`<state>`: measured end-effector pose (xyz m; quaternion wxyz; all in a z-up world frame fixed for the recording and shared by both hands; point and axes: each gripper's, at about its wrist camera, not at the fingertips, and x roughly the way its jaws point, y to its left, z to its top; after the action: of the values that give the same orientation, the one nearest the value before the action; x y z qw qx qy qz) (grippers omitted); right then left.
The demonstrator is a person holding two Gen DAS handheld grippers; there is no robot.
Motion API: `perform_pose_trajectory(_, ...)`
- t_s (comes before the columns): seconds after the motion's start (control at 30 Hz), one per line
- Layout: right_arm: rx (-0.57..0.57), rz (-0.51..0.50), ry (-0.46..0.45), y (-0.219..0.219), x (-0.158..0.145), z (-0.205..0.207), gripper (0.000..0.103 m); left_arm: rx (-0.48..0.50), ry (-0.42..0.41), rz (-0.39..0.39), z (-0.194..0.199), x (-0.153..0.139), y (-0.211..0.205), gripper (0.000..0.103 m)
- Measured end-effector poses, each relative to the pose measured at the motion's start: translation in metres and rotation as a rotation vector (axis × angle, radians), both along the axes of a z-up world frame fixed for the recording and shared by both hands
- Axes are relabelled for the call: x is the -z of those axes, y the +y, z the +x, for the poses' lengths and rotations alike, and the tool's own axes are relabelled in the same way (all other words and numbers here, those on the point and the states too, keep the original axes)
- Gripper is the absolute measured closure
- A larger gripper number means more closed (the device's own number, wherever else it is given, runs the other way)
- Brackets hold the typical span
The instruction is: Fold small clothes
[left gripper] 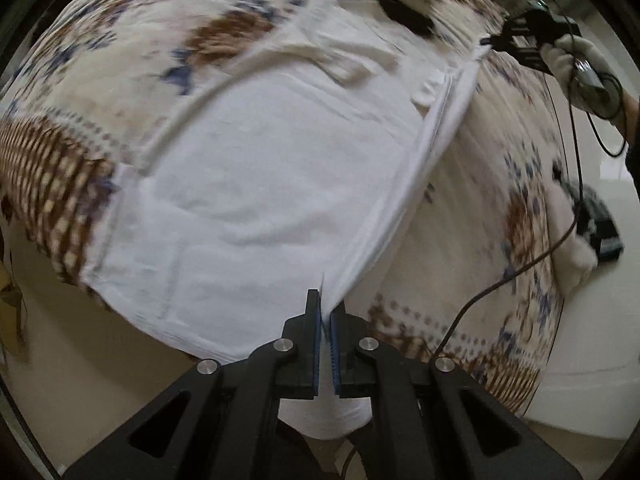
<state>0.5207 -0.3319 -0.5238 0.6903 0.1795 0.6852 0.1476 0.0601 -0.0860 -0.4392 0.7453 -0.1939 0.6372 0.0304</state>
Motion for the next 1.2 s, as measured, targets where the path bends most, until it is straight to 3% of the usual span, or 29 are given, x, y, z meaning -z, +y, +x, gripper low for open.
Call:
perform_pose_trajectory(0.13, -0.083, -0.045, -0.037, 0.085, -0.027, 0.014, 0.101, -0.084, -0.01, -0.02, -0.001, 0.004, 0.059, 0.101)
perform_pose_trajectory(0.23, -0.123, -0.092, -0.047, 0.151, -0.024, 0.023, 0.101, -0.129, 0.001, -0.046, 0.001, 0.019, 0.1, 0.101)
perform_pose_trajectory(0.4, -0.195, -0.246, -0.046, 0.265, 0.008, 0.036, 0.101, -0.173, 0.036, -0.074, 0.005, 0.053, 0.158, 0.101)
perform_pose_trajectory(0.6, -0.218, -0.382, -0.019, 0.333, 0.052, 0.042, 0.101, -0.16, 0.097, -0.136, 0.008, 0.102, 0.199, 0.1)
perform_pose_trajectory(0.7, -0.198, -0.434, 0.004, 0.341, 0.068, 0.043, 0.101, -0.144, 0.161, -0.176, 0.006, 0.122, 0.21, 0.096)
perform_pose_trajectory(0.77, -0.178, -0.412, 0.033, 0.339, 0.074, 0.044, 0.097, -0.132, 0.193, -0.206, 0.0, 0.131, 0.22, 0.095)
perform_pose_trajectory(0.8, -0.176, -0.4, 0.04, 0.337, 0.074, 0.042, 0.088, -0.124, 0.193, -0.215, -0.004, 0.131, 0.225, 0.095)
perform_pose_trajectory(0.9, -0.157, -0.315, 0.063, 0.317, 0.063, 0.026, 0.041, -0.088, 0.236, -0.182, -0.017, 0.13, 0.238, 0.093)
perform_pose_trajectory(0.93, -0.147, -0.276, 0.062, 0.305, 0.056, 0.016, 0.037, -0.084, 0.253, -0.172, -0.021, 0.129, 0.242, 0.092)
perform_pose_trajectory(1.03, -0.133, -0.235, 0.048, 0.272, 0.038, -0.015, 0.037, -0.075, 0.269, -0.144, -0.021, 0.117, 0.251, 0.092)
perform_pose_trajectory(1.1, -0.123, -0.241, 0.037, 0.244, 0.029, -0.042, 0.035, -0.083, 0.241, -0.129, -0.008, 0.101, 0.256, 0.086)
perform_pose_trajectory(1.2, -0.096, -0.259, 0.033, 0.201, 0.021, -0.087, 0.032, -0.093, 0.157, -0.157, 0.028, 0.079, 0.258, 0.057)
